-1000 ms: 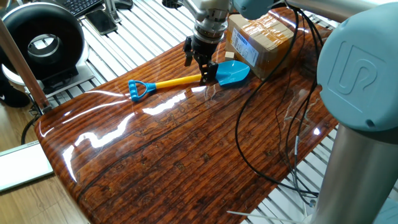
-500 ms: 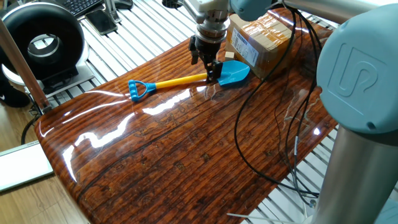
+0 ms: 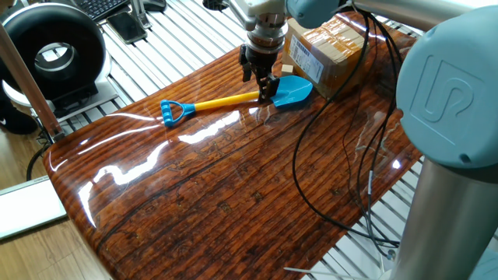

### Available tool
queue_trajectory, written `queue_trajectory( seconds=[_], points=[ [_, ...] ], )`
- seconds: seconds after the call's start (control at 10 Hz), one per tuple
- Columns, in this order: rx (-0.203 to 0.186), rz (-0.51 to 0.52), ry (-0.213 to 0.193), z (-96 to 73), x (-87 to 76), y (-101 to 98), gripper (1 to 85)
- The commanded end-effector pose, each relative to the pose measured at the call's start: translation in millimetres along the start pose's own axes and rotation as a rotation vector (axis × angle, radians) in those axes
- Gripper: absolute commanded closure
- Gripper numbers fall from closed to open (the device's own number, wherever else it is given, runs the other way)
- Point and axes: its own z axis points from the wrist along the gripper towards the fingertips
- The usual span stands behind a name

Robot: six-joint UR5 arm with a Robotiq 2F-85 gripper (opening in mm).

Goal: Use a shovel to scoop up an object

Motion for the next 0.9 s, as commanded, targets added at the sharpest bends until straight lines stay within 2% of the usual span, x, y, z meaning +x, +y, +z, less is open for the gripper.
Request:
queue_trajectory(
  seconds=[0.0, 0.2, 0.4, 0.5, 0.8],
  points=[
    [0.012, 0.02, -0.009, -1.2, -1.1, -3.7, 13.0],
    [0.007, 0.045, -0.012, 4.9, 3.7, -0.4, 12.3],
    [0.002, 0.083, 0.023, 11.7, 19.2, 2.3, 13.0],
    [-0.018, 0.096, 0.023, 8.3, 15.7, 9.3, 10.3],
    [-0.027, 0.109, 0.019, -15.6, -3.4, 16.7, 10.0]
  ],
)
